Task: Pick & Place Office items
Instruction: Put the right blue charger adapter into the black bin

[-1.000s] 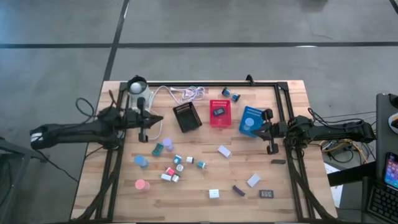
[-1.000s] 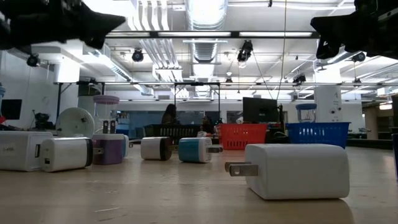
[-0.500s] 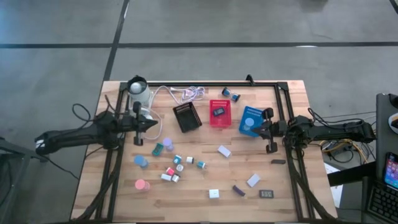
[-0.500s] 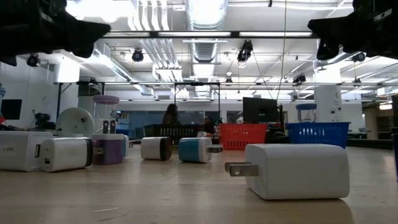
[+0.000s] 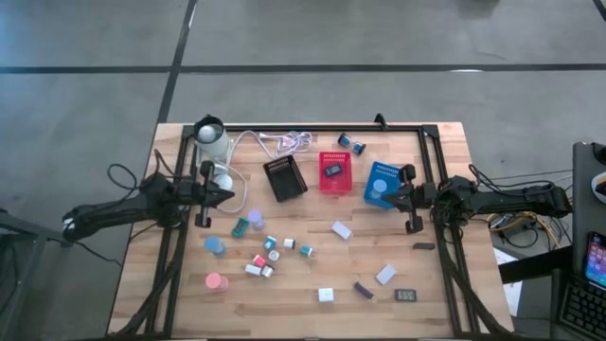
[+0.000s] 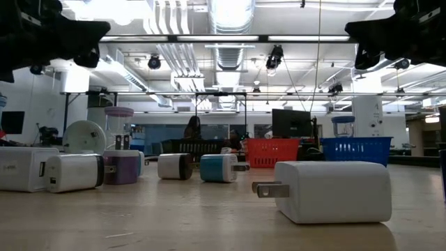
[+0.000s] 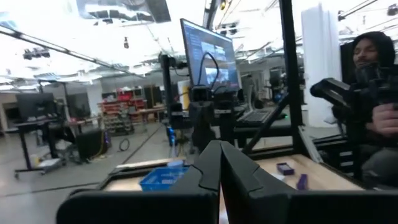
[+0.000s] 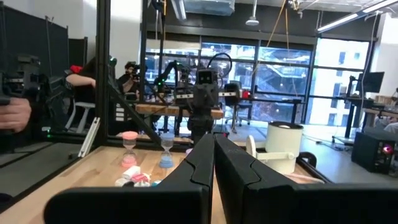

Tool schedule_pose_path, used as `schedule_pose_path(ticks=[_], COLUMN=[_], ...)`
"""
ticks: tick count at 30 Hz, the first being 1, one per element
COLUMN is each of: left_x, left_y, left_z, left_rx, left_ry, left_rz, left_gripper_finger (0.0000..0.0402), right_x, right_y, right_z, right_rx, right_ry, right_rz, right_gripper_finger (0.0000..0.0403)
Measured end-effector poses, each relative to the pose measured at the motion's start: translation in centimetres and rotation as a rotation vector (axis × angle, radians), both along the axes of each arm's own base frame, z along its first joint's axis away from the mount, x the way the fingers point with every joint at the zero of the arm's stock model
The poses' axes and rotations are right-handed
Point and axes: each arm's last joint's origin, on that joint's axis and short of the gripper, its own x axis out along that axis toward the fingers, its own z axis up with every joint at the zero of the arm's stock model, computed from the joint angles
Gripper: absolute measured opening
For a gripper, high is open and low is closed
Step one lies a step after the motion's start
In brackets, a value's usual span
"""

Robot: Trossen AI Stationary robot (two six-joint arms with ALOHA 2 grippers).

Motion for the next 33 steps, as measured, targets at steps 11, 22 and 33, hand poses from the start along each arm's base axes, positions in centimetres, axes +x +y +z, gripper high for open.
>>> schedule_pose_path(ticks=[11,22,33], left_x=[0.02,0.01,0.0], left_y=[0.07,0.14,0.14], left_z=[0.02,0.07,0.12], left_rx=[-0.015,-0.03,-0.026], left_ry=[0.025,0.019,0.014], left_rz=[0.004,0.027,0.027], left_gripper_finger=[0.0007,0.0008,0.0013], right_x=[0.0,0.01,-0.02], right_y=[0.0,0.0,-0.02], right_z=[-0.01,-0.02,0.35], right_rx=[-0.018,-0.023,0.034], right_ry=[0.0,0.001,-0.028], right_rz=[-0.004,-0.005,0.0], right_gripper_finger=[0.0008,0.0008,0.0008])
